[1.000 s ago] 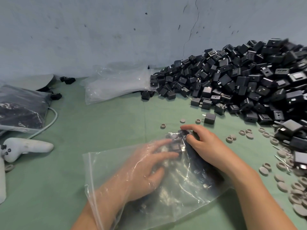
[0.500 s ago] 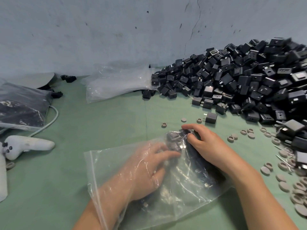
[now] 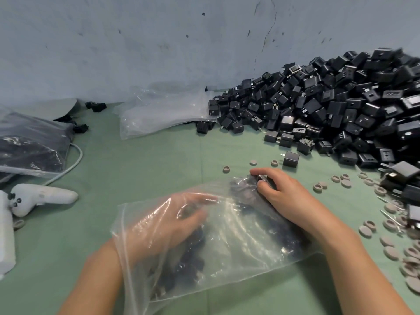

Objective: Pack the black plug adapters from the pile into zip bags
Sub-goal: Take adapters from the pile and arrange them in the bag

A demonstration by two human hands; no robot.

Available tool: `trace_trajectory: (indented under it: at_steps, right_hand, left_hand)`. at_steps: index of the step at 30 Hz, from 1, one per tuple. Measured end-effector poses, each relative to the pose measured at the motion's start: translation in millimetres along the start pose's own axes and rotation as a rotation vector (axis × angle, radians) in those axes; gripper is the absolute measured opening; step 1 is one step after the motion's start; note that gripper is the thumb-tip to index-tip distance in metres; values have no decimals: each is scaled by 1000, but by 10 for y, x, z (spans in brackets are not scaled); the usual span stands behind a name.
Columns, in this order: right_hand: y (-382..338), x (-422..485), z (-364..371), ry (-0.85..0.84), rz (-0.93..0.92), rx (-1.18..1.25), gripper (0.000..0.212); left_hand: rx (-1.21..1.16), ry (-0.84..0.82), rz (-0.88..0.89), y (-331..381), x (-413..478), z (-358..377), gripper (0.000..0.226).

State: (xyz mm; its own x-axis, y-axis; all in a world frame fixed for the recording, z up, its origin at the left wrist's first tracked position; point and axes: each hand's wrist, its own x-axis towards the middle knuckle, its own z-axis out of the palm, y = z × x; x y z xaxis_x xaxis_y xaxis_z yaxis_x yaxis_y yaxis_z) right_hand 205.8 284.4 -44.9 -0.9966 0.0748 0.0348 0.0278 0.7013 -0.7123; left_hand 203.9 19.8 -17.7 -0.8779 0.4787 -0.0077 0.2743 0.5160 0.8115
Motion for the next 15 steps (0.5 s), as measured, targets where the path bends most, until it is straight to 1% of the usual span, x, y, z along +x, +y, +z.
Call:
trace_trajectory:
  at_steps: [1, 2, 3, 5, 7, 8, 11, 13, 15]
  right_hand:
    - [4, -2, -1, -1, 1, -1, 33]
    - [5, -3, -1, -2, 1, -1, 33]
    - [4, -5, -2, -3, 1, -2, 33]
    - [1, -6, -3, -6, -1, -5, 33]
    - [-1, -8, -3, -6, -1, -3, 33]
    - [-1, -8, -5, -5, -1, 0, 33]
    - [-1, -20, -8, -6, 1, 1, 33]
    - [-2, -24, -8, -8, 4, 3, 33]
    - [-1, -24, -7, -8, 6, 9, 33]
  left_hand:
    - [-86, -47, -62, 19, -39, -45, 17]
    - [-131, -85, -80, 20, -63, -89, 15]
    - [-99, -120, -71, 19, -77, -136, 15]
    - [54, -180, -48, 13, -91, -218, 21]
    - [171, -211, -79, 23, -107, -249, 20]
    - [176, -222, -108, 18, -114, -237, 21]
    - [83, -233, -181, 48, -138, -196, 27]
    - [90, -238, -171, 82, -141, -152, 19]
    - [90, -171, -134, 139, -135, -58, 9]
